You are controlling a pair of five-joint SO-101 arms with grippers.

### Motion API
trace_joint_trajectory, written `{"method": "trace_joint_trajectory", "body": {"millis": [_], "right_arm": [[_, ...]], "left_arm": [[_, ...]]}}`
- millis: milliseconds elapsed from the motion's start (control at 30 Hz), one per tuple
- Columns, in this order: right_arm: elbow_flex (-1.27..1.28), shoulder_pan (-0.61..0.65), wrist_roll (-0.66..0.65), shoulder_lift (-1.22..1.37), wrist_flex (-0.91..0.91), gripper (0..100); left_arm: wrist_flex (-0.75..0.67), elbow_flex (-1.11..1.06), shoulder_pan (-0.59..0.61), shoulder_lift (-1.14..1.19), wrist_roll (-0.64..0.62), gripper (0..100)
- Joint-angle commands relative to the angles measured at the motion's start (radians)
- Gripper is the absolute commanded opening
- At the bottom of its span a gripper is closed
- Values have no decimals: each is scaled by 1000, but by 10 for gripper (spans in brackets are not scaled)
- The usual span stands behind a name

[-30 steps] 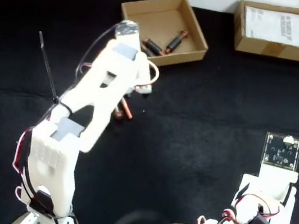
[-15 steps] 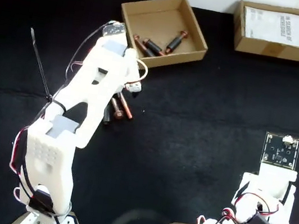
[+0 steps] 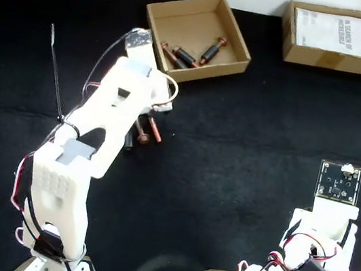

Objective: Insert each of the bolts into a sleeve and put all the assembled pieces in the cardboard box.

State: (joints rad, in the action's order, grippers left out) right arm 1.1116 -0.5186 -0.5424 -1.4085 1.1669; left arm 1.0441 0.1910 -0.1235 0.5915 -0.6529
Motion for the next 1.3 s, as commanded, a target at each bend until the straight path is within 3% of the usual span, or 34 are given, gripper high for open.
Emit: {"method": "trace_joint_trajectory", "body": {"millis": [0, 467, 800, 1067, 1267], "right_arm": [[-10, -8, -9, -10, -38, 8], [-12, 42, 20, -10, -38, 8], [-8, 68, 28, -10, -39, 8], [-5, 68, 28, -10, -77, 8], [-4, 68, 28, -8, -79, 8]], "left_arm": [[15, 54, 56, 47, 0, 150], [298, 292, 35, 77, 0, 150], [644, 627, -31, 84, 0, 150], [657, 507, 18, 87, -5, 150], [585, 412, 54, 87, -26, 150]]}}
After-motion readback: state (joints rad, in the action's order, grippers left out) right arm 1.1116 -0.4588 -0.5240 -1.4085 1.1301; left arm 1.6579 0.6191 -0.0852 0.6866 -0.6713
